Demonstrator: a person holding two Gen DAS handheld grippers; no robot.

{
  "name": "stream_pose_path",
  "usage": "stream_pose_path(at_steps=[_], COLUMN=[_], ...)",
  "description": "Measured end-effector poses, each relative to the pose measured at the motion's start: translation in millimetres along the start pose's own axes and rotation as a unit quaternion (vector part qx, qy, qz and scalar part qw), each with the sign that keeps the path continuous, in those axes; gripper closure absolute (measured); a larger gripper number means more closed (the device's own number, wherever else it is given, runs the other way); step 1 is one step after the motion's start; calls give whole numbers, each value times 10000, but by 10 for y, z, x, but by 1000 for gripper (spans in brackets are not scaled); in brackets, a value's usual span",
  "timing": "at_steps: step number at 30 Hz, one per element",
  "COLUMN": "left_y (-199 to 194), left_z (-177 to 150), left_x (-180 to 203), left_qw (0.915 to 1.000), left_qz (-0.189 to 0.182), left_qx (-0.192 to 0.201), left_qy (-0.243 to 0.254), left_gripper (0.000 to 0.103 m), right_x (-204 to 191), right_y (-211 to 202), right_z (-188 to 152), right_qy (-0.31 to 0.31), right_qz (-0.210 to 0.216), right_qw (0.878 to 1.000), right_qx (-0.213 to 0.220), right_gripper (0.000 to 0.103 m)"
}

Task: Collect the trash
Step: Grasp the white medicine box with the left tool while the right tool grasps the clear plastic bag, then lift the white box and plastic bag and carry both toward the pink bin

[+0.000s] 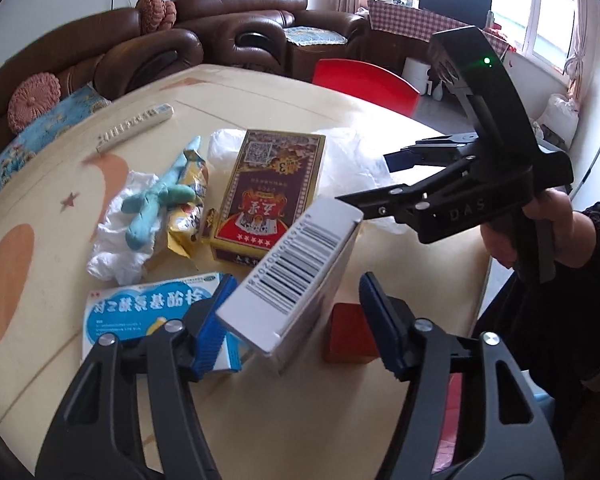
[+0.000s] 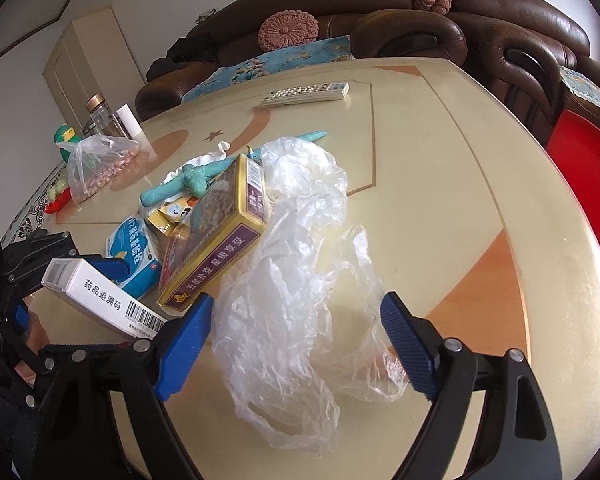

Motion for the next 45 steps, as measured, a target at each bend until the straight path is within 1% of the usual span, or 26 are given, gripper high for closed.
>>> stream_pose_path(at_steps=[2,4,5,10,11,13,17,19,20,21,22,24,26,28,34,36,38,40,42,45], left_y=[0,-15,-34,-54,-54,-65,-99,-102,-103,-105,-106,-107,-123,-125,-122,-133,-141,-131,-120,-152], left_z=[-4,9,8,11,12,14,26,29,29,32,35,41,37,43,57,76,89,84,84,107], left_x=[-9,-21,-23,-35,-38,-38,-24,-25,-27,-29,-28,-40,-50,-72,-161,-202,-238,-246,-236,-247], left_qw=[9999,9999,9999,9999,9999,9999,9998,9998,9998,9998,9997,9996,9993,9990,9975,9964,9953,9950,9953,9946], left_qz=[-79,-81,-77,-36,-28,-22,-13,-32,-25,-11,-31,-49,-127,-133,-34,34,4,17,123,180], left_qx=[-55,-38,-16,16,14,16,53,50,56,62,55,57,42,29,39,41,26,2,-2,65], left_qy=[-84,-132,-131,-143,-147,-163,-178,-183,-185,-196,-219,-269,-349,-435,-708,-847,-966,-994,-960,-1021], left_gripper=[48,49,52,56,61,65,70,71,71,71,72,74,78,81,82,82,82,82,82,82], right_x=[8,12,18,19,15,16,29,38,40,43,44,40,47,58,141,155,148,133,104,90], right_y=[-5,-7,-9,15,19,21,21,19,21,20,20,16,4,-21,-118,-156,-191,-199,-202,-258], right_z=[3,11,8,-1,-2,1,3,5,8,8,9,10,23,35,83,99,122,127,124,139], right_qy=[19,25,28,-2,-9,-19,-46,-36,-24,-14,-13,-3,10,20,100,99,38,-26,-74,-139], right_qz=[-13,-25,-32,-104,-108,-145,-232,-258,-272,-277,-280,-296,-338,-393,-602,-680,-777,-830,-839,-910], right_qw=[10000,10000,10000,9999,9999,9999,9997,9997,9996,9996,9996,9995,9994,9991,9975,9967,9958,9955,9953,9942], right_qx=[22,43,49,23,13,17,26,44,52,57,61,79,121,175,355,423,478,466,474,551], right_gripper=[21,21,22,30,33,36,48,50,55,58,58,62,64,66,68,71,72,74,77,78])
Point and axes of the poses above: each gripper's, at about its wrist camera, not at the fingertips, and y roughly the way its jaws point, x to its right, z to its top, the point moved 9 cm from there along y, roughly the way its jaws point, and after that the axes turned 12 degrees about z, right-handed, at the moved point
